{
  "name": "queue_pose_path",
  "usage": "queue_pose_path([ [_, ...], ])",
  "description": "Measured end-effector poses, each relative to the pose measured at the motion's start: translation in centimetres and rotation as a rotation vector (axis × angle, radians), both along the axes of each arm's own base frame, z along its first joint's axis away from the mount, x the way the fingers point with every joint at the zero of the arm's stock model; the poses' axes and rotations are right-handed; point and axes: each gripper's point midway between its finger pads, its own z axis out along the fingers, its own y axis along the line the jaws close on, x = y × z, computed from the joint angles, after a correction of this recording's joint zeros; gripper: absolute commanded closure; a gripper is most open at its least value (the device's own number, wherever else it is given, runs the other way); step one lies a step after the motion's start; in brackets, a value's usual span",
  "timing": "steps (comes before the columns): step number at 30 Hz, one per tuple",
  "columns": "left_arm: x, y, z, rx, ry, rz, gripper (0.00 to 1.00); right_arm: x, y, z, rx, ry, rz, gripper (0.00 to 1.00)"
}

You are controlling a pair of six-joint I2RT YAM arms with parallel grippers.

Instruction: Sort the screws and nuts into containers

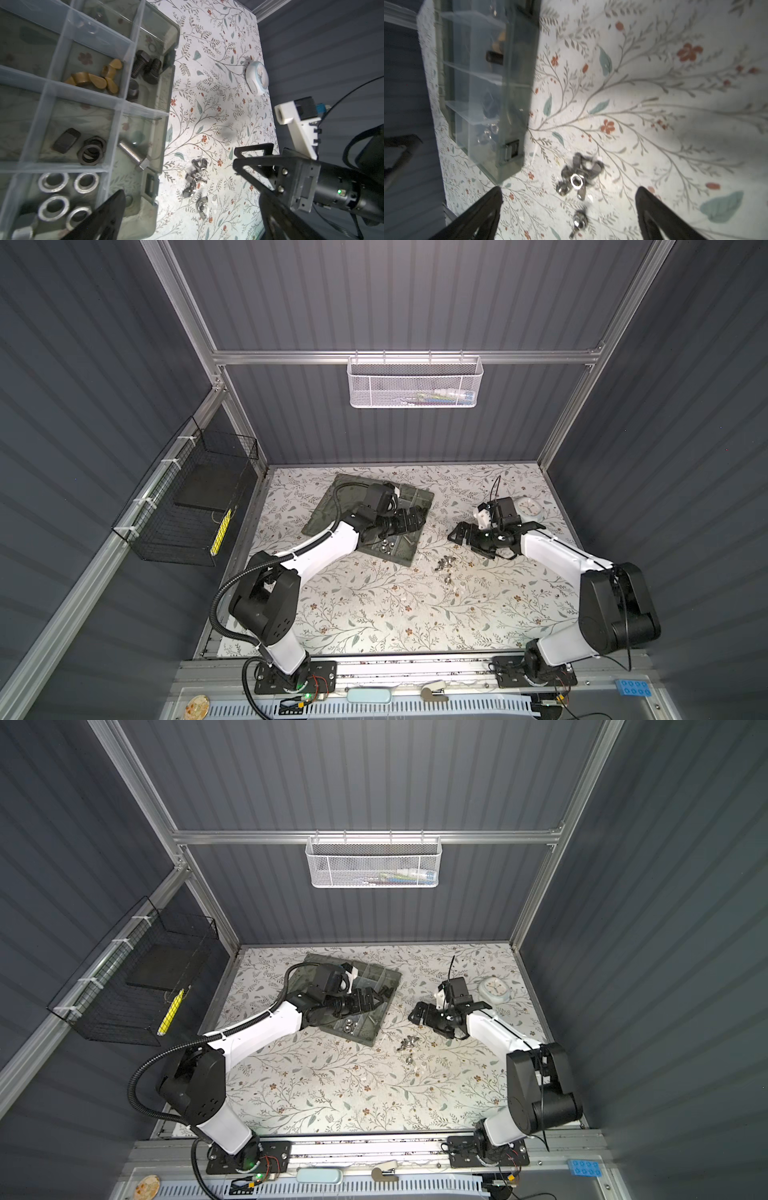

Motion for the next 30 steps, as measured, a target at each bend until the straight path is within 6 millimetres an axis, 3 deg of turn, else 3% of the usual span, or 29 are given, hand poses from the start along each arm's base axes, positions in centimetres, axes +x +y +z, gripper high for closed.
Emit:
queue_pose_path([
  [8, -2.5, -2.6, 0.5, -0.056, 0.002, -0.027, 0.00, -4.8, 0.8, -0.6, -0.132, 0.026, 0.110, 0.18],
  [15, -4.7, -2.3, -2.9, -0.045, 0.083, -0.015, 0.00, -7.2, 1.1, -2.8, -0.190, 0.094, 0.150, 0.33],
  [24, -4.9, -2.4, -2.6, -0.104, 0.079, 0.016, 0.00, -7.8, 1.7, -4.9, -0.208, 0.176, 0.149, 0.46],
  [30, -5.0, -2.6, -2.6, -0.109, 0.077, 0.013, 0.00, -6.3, 2.8, -5.1, -0.212, 0.188, 0.152, 0.54],
])
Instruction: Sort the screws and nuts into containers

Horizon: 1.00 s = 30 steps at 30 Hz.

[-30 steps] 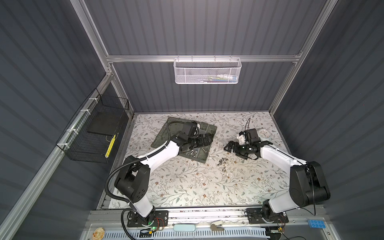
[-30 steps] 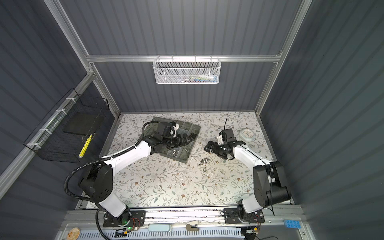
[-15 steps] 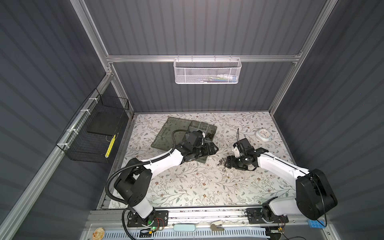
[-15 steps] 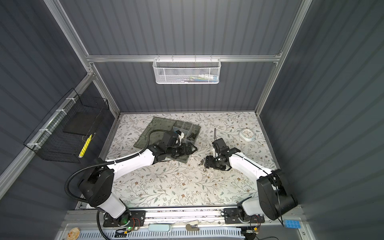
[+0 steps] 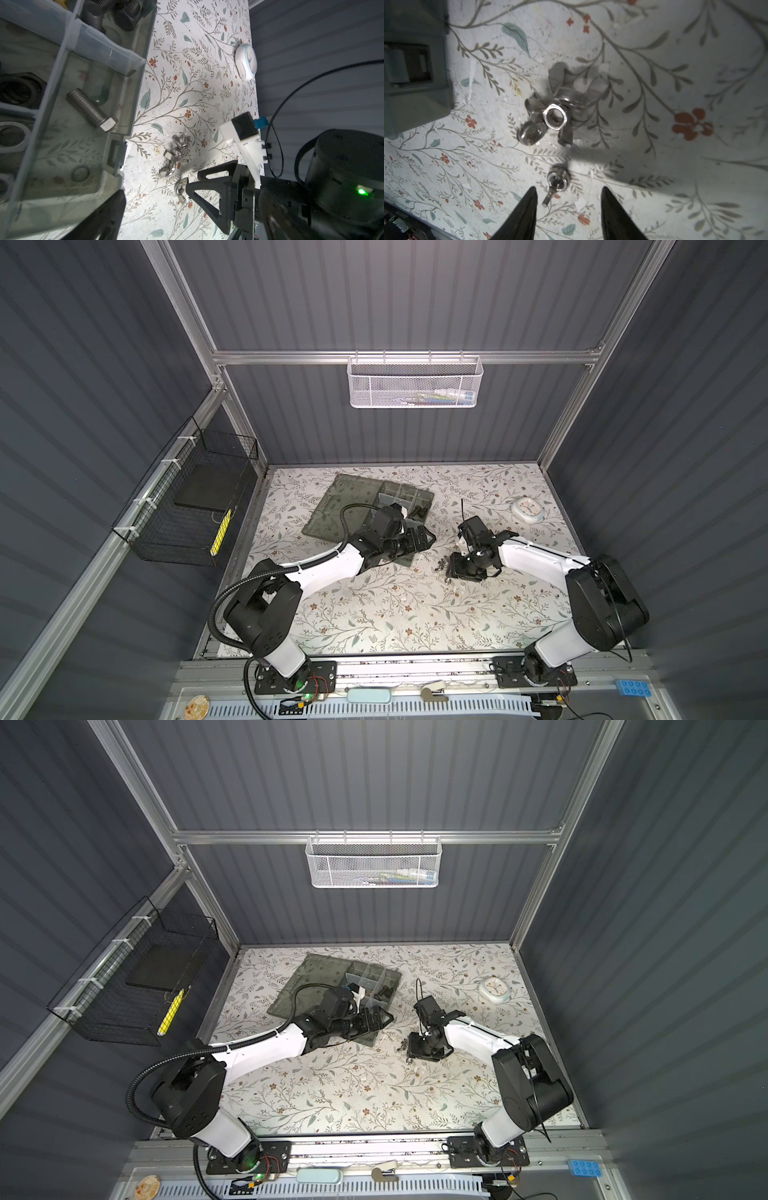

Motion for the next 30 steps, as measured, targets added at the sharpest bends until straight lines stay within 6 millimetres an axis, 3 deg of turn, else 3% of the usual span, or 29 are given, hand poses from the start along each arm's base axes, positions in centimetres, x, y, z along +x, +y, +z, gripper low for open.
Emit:
queue_pose_path([
  [8, -0.1, 0.2, -0.3, -0.003, 0.007, 0.008, 0.00, 1.3, 0.7, 0.2, -0.010, -0.007, 0.012, 0.64],
  [19, 0.2, -0.1, 0.3, -0.034, 0.001, 0.018, 0.00, 0.6, 0.9, -1.6, -0.037, 0.045, 0.032, 0.72],
  [30, -0.1, 0.0, -0.2, -0.026, 0.010, 0.017, 0.00, 0.3, 1.2, -1.9, -0.045, 0.051, 0.036, 0.80],
])
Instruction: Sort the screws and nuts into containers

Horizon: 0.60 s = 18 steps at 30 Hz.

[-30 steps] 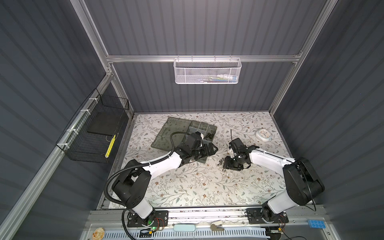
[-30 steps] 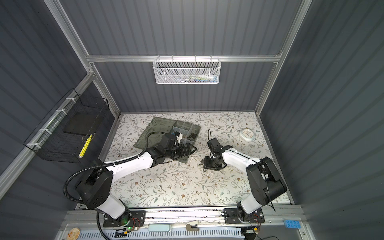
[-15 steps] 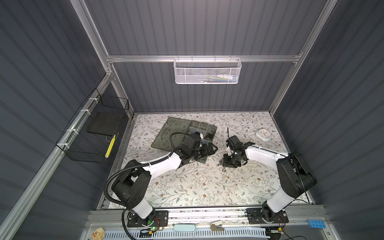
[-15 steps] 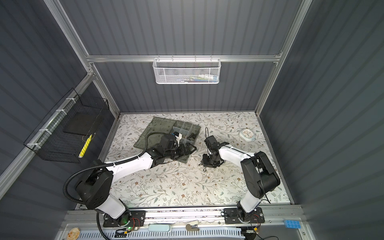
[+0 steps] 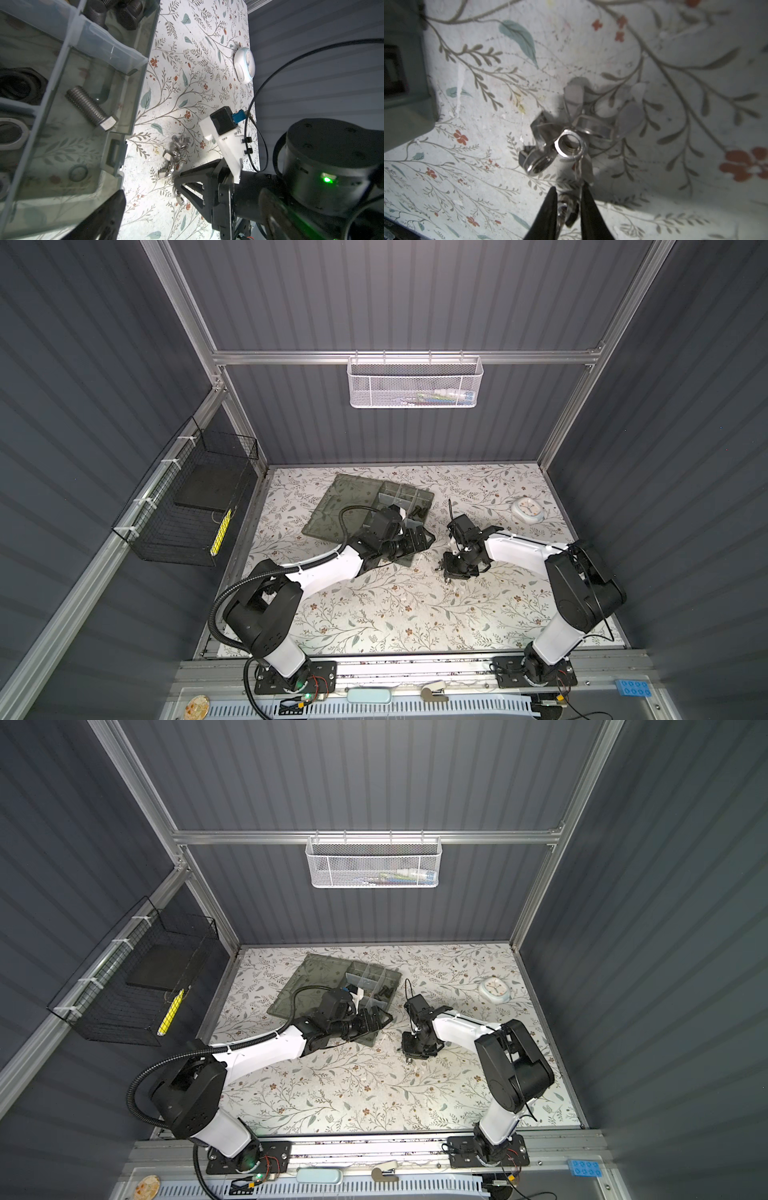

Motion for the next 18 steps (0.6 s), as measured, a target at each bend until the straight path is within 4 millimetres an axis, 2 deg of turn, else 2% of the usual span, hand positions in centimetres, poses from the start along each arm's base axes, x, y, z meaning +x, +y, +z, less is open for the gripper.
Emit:
queue_pose_path([
  [18, -0.09, 0.10, -0.19, 0.006, 0.006, 0.001, 0.00, 0.25, -0.16, -0.14, -0.015, -0.007, 0.000, 0.97],
])
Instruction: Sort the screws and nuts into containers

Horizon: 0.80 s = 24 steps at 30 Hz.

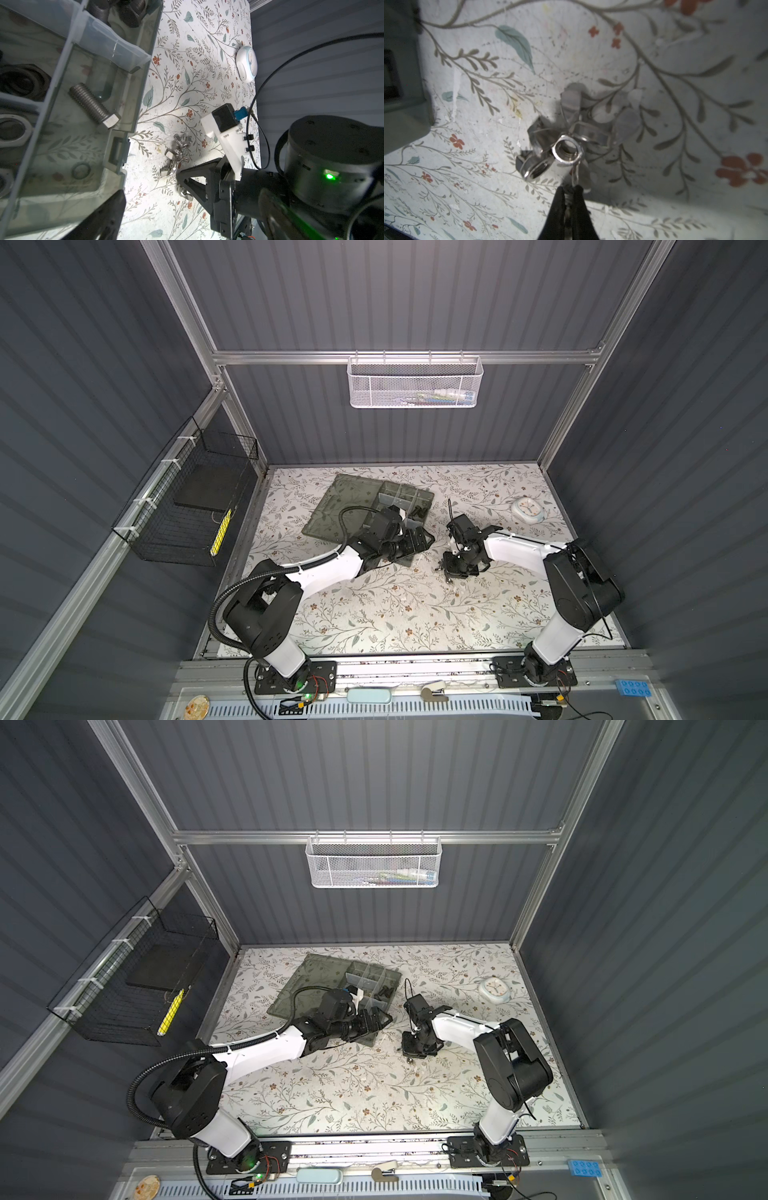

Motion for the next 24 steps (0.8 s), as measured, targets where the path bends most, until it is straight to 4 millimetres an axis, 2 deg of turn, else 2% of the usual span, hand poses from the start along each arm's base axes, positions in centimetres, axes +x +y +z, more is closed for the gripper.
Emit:
queue_pose_path([
  [5, 0.0, 0.0, 0.0, 0.000, 0.000, 0.000, 0.00, -0.1, -0.5, 0.2, -0.021, 0.000, 0.001, 1.00],
  [8, 0.0, 0.0, 0.0, 0.000, 0.000, 0.000, 0.00, 0.3, -0.6, 1.1, -0.012, -0.018, -0.003, 1.00],
  [18, 0.1, 0.1, 0.1, 0.014, -0.002, 0.002, 0.00, 3.9, -0.3, 5.8, 0.151, -0.098, -0.066, 1.00],
  [24, 1.2, 0.2, 1.4, 0.006, -0.029, 0.013, 0.00, 6.3, 0.6, 9.1, 0.298, -0.128, -0.101, 1.00],
])
